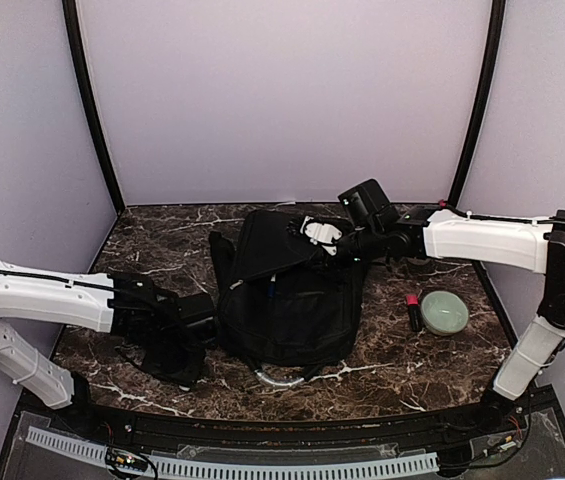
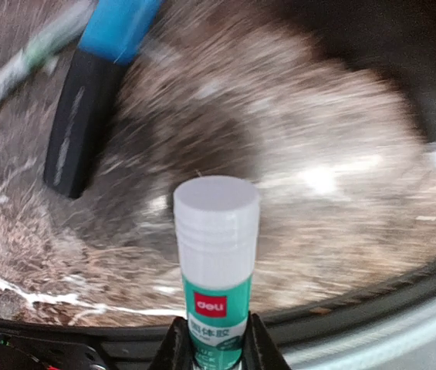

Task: Pack the student bag
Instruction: Pick up the glue stick at the center of the board, then place the glue stick in the upper front pocket of the bag.

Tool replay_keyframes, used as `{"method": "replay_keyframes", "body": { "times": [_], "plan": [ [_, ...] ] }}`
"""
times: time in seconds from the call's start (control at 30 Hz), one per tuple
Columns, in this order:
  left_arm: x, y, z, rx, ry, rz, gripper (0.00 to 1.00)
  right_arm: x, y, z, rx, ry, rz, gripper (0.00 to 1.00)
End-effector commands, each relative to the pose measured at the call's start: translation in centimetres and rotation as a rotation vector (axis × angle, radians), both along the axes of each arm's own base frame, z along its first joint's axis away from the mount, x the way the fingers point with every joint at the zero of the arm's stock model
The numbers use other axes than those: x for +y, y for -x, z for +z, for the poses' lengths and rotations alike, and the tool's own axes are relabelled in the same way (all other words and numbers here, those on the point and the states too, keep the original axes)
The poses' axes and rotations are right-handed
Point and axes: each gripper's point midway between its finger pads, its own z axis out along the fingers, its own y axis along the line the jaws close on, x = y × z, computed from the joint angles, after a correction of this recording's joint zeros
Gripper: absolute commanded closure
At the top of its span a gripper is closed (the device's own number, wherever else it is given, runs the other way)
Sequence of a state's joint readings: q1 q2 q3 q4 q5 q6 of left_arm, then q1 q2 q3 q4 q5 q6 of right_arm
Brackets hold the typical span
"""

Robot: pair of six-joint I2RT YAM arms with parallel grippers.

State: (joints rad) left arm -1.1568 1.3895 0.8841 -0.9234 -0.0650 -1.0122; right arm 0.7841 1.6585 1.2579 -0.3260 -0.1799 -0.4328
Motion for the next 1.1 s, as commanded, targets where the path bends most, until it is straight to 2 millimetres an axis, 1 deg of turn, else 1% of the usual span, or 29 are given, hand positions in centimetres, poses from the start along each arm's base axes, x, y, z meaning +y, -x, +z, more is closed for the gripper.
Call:
{"method": "replay_keyframes", "body": {
  "times": [0.0, 0.1, 0.23, 0.33, 0.4, 0.47, 0.7, 0.73, 0.77, 0.83, 0.93, 1.0, 1.07],
  "plan": [
    [-3.1, -0.9, 5.4, -0.061, 0.082, -0.085, 0.87, 0.3, -0.6, 2.0, -0.050, -0.058, 0.001, 1.00],
    [-7.1, -1.8, 7.6, -0.094, 0.213, -0.163, 0.87, 0.3, -0.6, 1.9, -0.045, -0.060, 0.003, 1.00],
    [-11.8, -4.2, 9.3, -0.160, 0.323, -0.237, 0.87, 0.5, -0.4, 2.3, -0.037, -0.071, 0.010, 1.00],
    [-14.4, -6.5, 9.3, -0.188, 0.354, -0.264, 0.87, 0.5, -0.3, 2.6, -0.040, -0.076, 0.010, 1.00],
    [-15.6, -8.4, 8.5, -0.195, 0.354, -0.267, 0.87, 0.3, -0.2, 2.9, -0.047, -0.081, 0.007, 1.00],
    [-16.9, -10.3, 8.3, -0.216, 0.379, -0.266, 0.87, 0.2, -0.2, 3.2, -0.053, -0.088, 0.005, 1.00],
    [-18.7, -16.9, 7.9, -0.302, 0.388, -0.248, 0.88, 0.4, 0.0, 3.5, -0.038, -0.107, 0.016, 1.00],
    [-18.7, -17.8, 7.8, -0.311, 0.385, -0.237, 0.88, 0.4, 0.0, 3.5, -0.037, -0.108, 0.016, 1.00],
    [-18.7, -19.0, 7.6, -0.315, 0.383, -0.220, 0.88, 0.5, 0.1, 3.5, -0.035, -0.110, 0.019, 1.00],
    [-18.5, -20.5, 6.7, -0.311, 0.363, -0.204, 0.88, 0.6, 0.1, 3.5, -0.029, -0.111, 0.021, 1.00],
    [-18.4, -22.3, 5.3, -0.318, 0.329, -0.184, 0.88, 0.6, 0.2, 3.7, -0.026, -0.117, 0.023, 1.00],
    [-17.5, -23.7, 5.1, -0.357, 0.272, -0.143, 0.89, 0.7, 0.2, 3.7, -0.025, -0.119, 0.024, 1.00],
    [-16.9, -24.9, 4.9, -0.398, 0.244, -0.091, 0.91, 0.6, 0.2, 3.8, -0.027, -0.118, 0.023, 1.00]
  ]
}}
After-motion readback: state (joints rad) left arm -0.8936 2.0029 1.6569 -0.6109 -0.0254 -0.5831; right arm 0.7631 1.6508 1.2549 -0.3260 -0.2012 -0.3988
